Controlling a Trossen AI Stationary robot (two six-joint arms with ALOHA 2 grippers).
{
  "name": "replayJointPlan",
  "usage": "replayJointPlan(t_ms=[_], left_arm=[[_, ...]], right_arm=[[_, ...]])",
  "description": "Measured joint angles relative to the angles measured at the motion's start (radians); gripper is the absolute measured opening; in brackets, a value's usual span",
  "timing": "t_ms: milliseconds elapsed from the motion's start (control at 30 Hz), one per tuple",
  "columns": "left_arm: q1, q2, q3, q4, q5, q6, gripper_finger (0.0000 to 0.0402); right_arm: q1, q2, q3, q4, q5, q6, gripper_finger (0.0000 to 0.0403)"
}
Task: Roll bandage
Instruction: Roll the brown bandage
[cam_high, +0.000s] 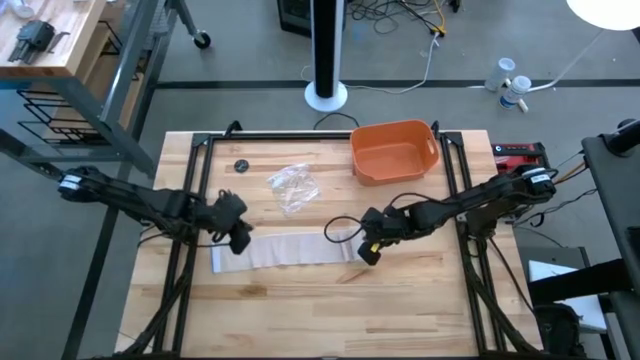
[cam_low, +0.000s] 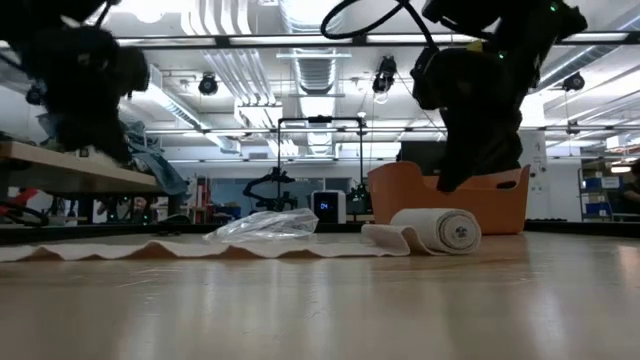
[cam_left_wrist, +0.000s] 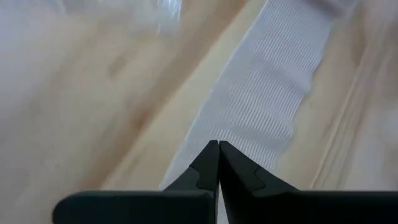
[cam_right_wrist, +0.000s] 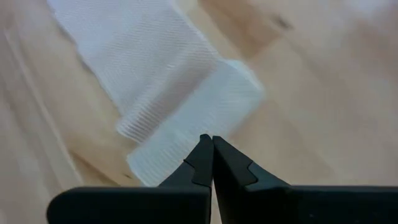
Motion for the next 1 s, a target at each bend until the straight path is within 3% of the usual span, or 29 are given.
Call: replayJointPlan(t_ms=[200,400,533,733,1000], left_arm=[[-0.018,0.043,0.060,0.008,-0.063,0.069,0.0000],[-0.018,0.079,0.045,-0.005,-0.076,0.081,0.0000],[-0.018,0.086,0.027,-0.002,-0.079,0.081,0.0000],[-0.018,0.081,0.019,0.000,-0.080,0.080,0.0000],[-0.018,0.080,0.015,0.000,-0.080,0.076,0.0000]], right_arm=[[-0.001,0.025,-0.029,0.112,0.004,-0.002,0.0000],[-0.007,0.090,-0.025,0.251,0.004,-0.051,0.0000],[-0.017,0.155,0.020,0.246,0.003,-0.073,0.0000],[-0.023,0.207,0.086,0.089,0.011,-0.054,0.0000],[-0.022,0.168,0.142,-0.129,0.112,-0.038,0.0000]])
